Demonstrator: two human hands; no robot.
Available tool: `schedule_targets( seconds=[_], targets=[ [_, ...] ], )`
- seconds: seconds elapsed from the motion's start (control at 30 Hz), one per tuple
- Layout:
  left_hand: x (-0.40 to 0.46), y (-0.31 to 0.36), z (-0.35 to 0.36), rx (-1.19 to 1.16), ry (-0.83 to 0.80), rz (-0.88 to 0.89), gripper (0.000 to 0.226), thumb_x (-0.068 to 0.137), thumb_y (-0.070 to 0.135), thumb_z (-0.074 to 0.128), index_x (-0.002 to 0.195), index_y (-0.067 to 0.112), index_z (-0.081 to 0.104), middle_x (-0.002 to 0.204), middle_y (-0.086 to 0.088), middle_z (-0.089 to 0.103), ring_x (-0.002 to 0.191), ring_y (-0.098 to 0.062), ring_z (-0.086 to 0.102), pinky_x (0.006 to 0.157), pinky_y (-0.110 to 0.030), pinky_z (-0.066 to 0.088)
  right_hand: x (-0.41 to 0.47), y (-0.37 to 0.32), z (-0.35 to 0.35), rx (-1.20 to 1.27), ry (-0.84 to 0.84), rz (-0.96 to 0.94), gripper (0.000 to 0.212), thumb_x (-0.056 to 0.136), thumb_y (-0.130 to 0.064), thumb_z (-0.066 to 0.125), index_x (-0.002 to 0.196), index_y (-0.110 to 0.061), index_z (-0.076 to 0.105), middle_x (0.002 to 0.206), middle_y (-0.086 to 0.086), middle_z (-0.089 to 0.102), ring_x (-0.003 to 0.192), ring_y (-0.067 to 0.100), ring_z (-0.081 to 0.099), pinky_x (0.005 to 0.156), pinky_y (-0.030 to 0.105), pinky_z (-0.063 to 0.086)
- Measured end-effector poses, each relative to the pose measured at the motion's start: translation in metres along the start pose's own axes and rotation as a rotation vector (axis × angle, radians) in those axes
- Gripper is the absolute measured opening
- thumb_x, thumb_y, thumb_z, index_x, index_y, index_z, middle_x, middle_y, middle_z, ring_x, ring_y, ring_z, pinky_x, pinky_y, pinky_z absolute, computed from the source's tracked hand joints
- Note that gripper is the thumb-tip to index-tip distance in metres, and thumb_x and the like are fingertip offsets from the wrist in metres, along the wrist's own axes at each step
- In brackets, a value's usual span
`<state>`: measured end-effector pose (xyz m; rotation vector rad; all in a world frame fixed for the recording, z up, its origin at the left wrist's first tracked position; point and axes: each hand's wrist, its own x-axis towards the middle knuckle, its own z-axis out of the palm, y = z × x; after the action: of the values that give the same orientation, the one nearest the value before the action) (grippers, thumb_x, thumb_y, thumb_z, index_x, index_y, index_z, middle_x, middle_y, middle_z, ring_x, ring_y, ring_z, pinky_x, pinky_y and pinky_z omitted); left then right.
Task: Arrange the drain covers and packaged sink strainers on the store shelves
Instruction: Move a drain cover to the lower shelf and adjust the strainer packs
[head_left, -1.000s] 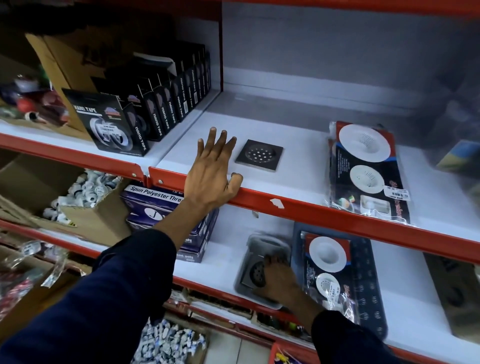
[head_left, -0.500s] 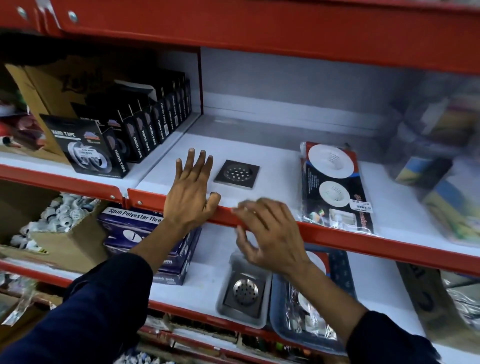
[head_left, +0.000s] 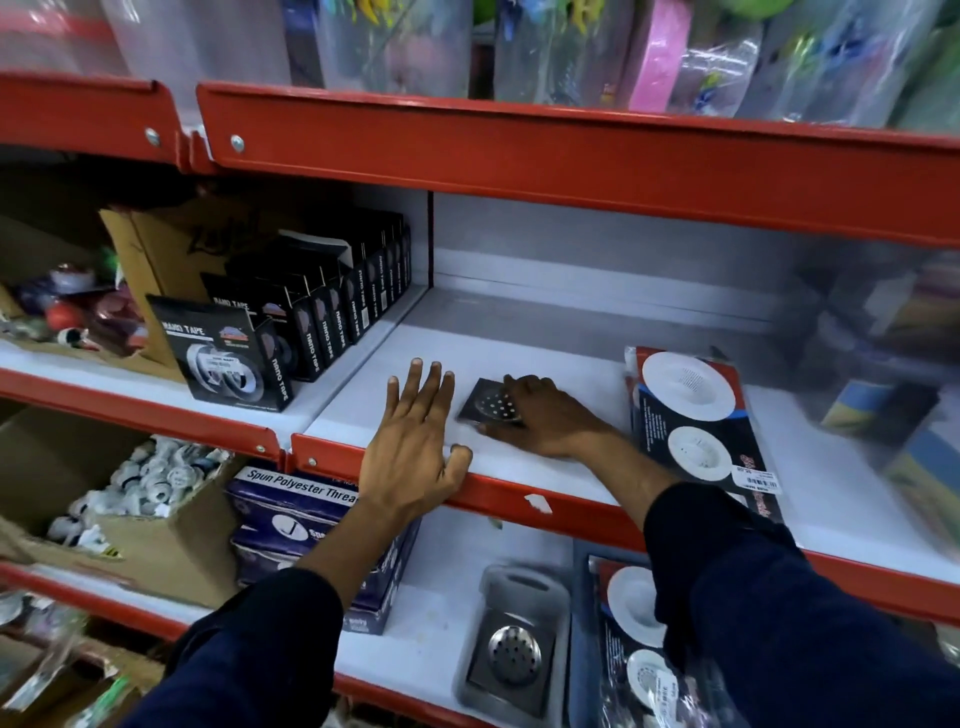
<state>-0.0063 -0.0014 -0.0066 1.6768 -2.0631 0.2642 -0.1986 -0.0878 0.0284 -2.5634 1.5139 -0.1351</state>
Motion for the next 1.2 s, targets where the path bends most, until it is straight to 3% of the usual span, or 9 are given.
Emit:
schedule_targets(
  seconds=[0.17,0.33,0.43,0.57,0.7,0.8,0.9,1.03,1.2],
  targets=[
    [-0.001,0.0,0.0,-0.01,0.013,0.008,0.085,0.08,0.044,0.028,0.155,0.006,0.018,0.164,-0.015,0.017,0.155,-0.027,-0.001,0.126,-0.05,0.006,-0.012,0.005,-0.004,-0.066,0.083,0.005,0.097,0.082,-0.076,0.048,0.151,-0.012,0.026,0.143,0.016,0.043,0.128,0.032,0.039,0.103,0.042,0.04],
    [-0.001,0.002,0.0,-0.005,0.025,0.009,0.083,0.081,0.043,0.031,0.154,0.005,0.02,0.163,-0.016,0.022,0.155,-0.027,0.003,0.126,-0.05,0.007,-0.065,-0.01,-0.017,-0.049,0.441,-0.026,0.098,0.077,-0.079,0.051,0.147,-0.014,0.033,0.142,0.009,0.043,0.128,0.026,0.039,0.108,0.042,0.039],
    [-0.002,0.001,0.002,0.002,0.026,0.027,0.081,0.085,0.047,0.03,0.154,0.004,0.021,0.162,-0.018,0.024,0.154,-0.029,0.005,0.126,-0.05,0.006,-0.116,-0.021,-0.009,0.007,0.599,-0.13,0.1,0.073,-0.077,0.057,0.146,-0.012,0.038,0.139,0.011,0.045,0.127,0.026,0.042,0.108,0.039,0.037],
    [-0.002,0.001,0.001,-0.003,0.02,0.026,0.082,0.083,0.046,0.028,0.154,0.004,0.022,0.162,-0.018,0.024,0.154,-0.031,0.005,0.126,-0.051,0.007,-0.167,-0.025,0.04,0.0,0.674,-0.321,0.104,0.067,-0.075,0.068,0.141,-0.007,0.042,0.138,0.013,0.045,0.124,0.027,0.046,0.111,0.035,0.034],
    [-0.003,0.005,-0.001,-0.007,0.023,0.014,0.083,0.08,0.043,0.029,0.152,0.003,0.026,0.161,-0.019,0.027,0.154,-0.031,0.007,0.126,-0.051,0.009,-0.193,-0.017,0.113,0.078,0.525,-0.394,0.095,0.074,-0.076,0.061,0.14,-0.009,0.046,0.139,0.012,0.05,0.125,0.027,0.049,0.109,0.037,0.037],
    [-0.002,0.004,-0.001,0.007,0.016,0.012,0.082,0.081,0.043,0.03,0.152,0.003,0.026,0.161,-0.018,0.027,0.154,-0.03,0.007,0.126,-0.051,0.009,-0.194,-0.006,0.156,0.077,0.298,-0.219,0.093,0.079,-0.08,0.051,0.144,-0.015,0.044,0.143,0.006,0.048,0.127,0.024,0.046,0.108,0.042,0.04],
    [-0.002,0.004,0.0,0.004,0.018,0.015,0.081,0.082,0.044,0.029,0.151,0.003,0.029,0.16,-0.018,0.029,0.154,-0.03,0.008,0.125,-0.051,0.01,-0.177,0.002,0.187,0.032,0.121,-0.025,0.094,0.079,-0.085,0.038,0.145,-0.018,0.04,0.144,0.006,0.046,0.127,0.027,0.045,0.108,0.042,0.035],
    [-0.001,0.003,0.0,-0.017,0.014,0.014,0.082,0.08,0.044,0.028,0.151,0.002,0.03,0.16,-0.019,0.03,0.154,-0.03,0.009,0.126,-0.051,0.011,-0.152,0.013,0.225,-0.095,-0.08,0.049,0.1,0.077,-0.079,0.039,0.148,-0.01,0.033,0.145,0.019,0.046,0.13,0.038,0.044,0.11,0.052,0.033],
    [0.0,0.002,0.0,-0.034,0.014,0.004,0.082,0.079,0.044,0.029,0.151,0.003,0.031,0.16,-0.018,0.031,0.154,-0.029,0.009,0.126,-0.05,0.011,-0.141,0.016,0.256,-0.205,-0.174,0.014,0.101,0.072,-0.077,0.043,0.139,-0.001,0.044,0.138,0.025,0.051,0.126,0.042,0.047,0.109,0.058,0.032]
  ],
)
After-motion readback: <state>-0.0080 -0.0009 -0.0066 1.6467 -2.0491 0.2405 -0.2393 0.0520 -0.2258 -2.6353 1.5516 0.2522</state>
